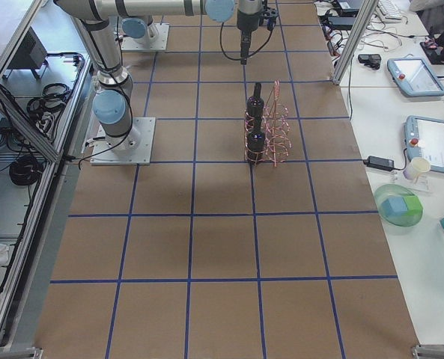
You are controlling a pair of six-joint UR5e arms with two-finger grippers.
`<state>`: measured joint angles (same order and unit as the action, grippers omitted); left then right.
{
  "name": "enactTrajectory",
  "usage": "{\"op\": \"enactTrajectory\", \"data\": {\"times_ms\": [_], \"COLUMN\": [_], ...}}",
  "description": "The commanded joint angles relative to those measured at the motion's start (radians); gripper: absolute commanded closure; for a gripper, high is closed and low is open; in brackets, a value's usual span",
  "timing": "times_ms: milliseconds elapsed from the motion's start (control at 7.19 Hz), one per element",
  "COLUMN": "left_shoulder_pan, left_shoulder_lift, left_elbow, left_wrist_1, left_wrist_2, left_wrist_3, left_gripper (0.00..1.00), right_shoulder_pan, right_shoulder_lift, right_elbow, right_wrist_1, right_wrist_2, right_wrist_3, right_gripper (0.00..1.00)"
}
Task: Place wine into wine basket
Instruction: 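Lower the left gripper over the upright dark wine bottle's neck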
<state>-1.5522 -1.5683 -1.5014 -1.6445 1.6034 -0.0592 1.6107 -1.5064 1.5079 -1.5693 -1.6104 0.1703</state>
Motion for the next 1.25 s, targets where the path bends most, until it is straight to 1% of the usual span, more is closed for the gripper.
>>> {"op": "enactTrajectory", "data": {"times_ms": [0, 139, 278, 417, 556, 695, 834, 1112], "left_shoulder_pan": [0.030, 0.070, 0.125, 0.199, 0.277, 0.337, 0.380, 0.409], "left_shoulder_lift": [-0.004, -0.015, -0.024, -0.035, -0.053, -0.088, -0.120, -0.192], "left_elbow": [0.000, 0.006, 0.004, 0.004, 0.003, 0.001, 0.001, 0.001], "left_wrist_1": [0.069, 0.089, 0.136, 0.140, 0.161, 0.214, 0.256, 0.368], "left_wrist_2": [0.006, 0.012, 0.013, 0.006, 0.003, 0.003, 0.003, 0.001], "left_wrist_3": [0.108, 0.114, 0.198, 0.298, 0.356, 0.484, 0.548, 0.614], "left_gripper": [0.00, 0.00, 0.00, 0.00, 0.00, 0.00, 0.00, 0.00], "right_shoulder_pan": [0.000, 0.000, 0.000, 0.000, 0.000, 0.000, 0.000, 0.000], "right_shoulder_lift": [0.000, 0.000, 0.000, 0.000, 0.002, 0.000, 0.000, 0.002], "right_elbow": [0.000, 0.000, 0.000, 0.000, 0.000, 0.000, 0.000, 0.000], "right_wrist_1": [-0.001, -0.003, -0.003, -0.005, -0.006, -0.006, -0.005, -0.006], "right_wrist_2": [0.001, 0.003, 0.003, 0.003, 0.003, 0.004, 0.003, 0.004], "right_wrist_3": [0.000, 0.000, 0.000, 0.000, 0.000, 0.000, 0.000, 0.000], "right_gripper": [0.00, 0.00, 0.00, 0.00, 0.00, 0.00, 0.00, 0.00]}}
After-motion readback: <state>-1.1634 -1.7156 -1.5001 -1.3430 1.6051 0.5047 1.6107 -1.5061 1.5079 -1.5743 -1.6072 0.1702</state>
